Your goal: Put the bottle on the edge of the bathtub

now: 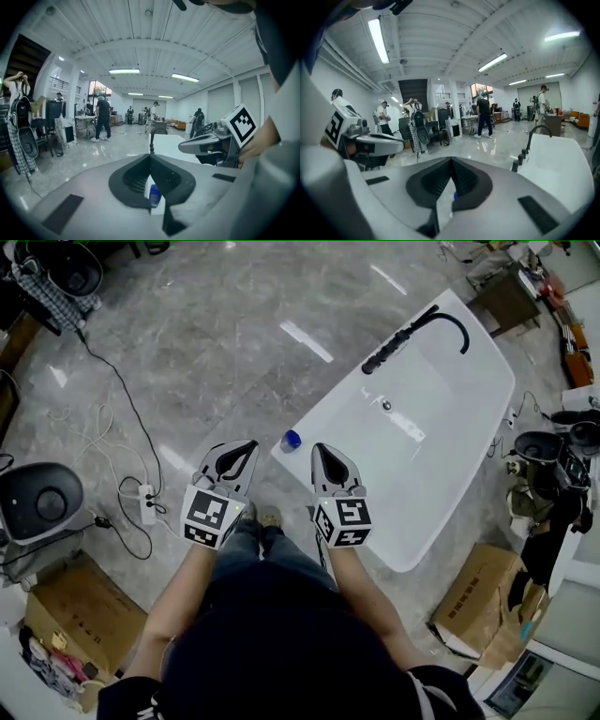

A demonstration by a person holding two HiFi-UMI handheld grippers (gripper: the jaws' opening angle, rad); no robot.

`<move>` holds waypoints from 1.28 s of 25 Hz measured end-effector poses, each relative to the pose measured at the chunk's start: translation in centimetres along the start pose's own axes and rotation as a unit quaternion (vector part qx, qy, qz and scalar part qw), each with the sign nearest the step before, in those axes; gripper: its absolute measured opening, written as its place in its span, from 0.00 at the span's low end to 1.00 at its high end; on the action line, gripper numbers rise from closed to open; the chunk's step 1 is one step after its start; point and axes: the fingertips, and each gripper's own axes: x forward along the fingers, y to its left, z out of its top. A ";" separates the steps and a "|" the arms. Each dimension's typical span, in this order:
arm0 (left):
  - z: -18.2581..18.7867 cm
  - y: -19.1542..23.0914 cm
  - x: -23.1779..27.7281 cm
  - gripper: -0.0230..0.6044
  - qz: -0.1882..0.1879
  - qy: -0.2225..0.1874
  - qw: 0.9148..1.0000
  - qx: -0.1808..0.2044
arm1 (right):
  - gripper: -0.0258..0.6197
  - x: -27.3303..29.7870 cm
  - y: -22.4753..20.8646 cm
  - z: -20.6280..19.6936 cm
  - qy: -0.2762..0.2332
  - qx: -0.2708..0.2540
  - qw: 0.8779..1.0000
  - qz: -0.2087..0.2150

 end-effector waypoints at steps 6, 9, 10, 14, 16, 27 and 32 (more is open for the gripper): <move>8.5 2.6 -3.1 0.07 0.061 -0.086 0.994 0.016 | 0.08 -2.2 0.3 11.8 -0.126 -0.065 0.990 -0.001; 12.4 3.5 -5.2 0.07 0.098 -0.122 0.988 0.017 | 0.08 -3.8 1.0 16.1 -0.166 -0.088 0.982 -0.005; 13.8 3.9 -5.8 0.07 0.112 -0.135 0.984 0.021 | 0.08 -4.1 1.2 17.5 -0.179 -0.093 0.979 -0.005; 18.3 4.7 -8.6 0.07 0.159 -0.175 0.971 0.036 | 0.08 -5.3 2.4 21.5 -0.215 -0.104 0.971 0.000; 19.3 5.2 -9.6 0.07 0.169 -0.183 0.968 0.042 | 0.08 -5.3 3.3 22.4 -0.224 -0.115 0.968 0.005; 20.0 6.0 -10.6 0.07 0.175 -0.189 0.965 0.048 | 0.08 -4.7 4.6 22.9 -0.225 -0.125 0.966 0.012; 19.9 5.4 -10.6 0.07 0.166 -0.196 0.965 0.053 | 0.08 -4.8 4.6 22.5 -0.223 -0.122 0.967 0.017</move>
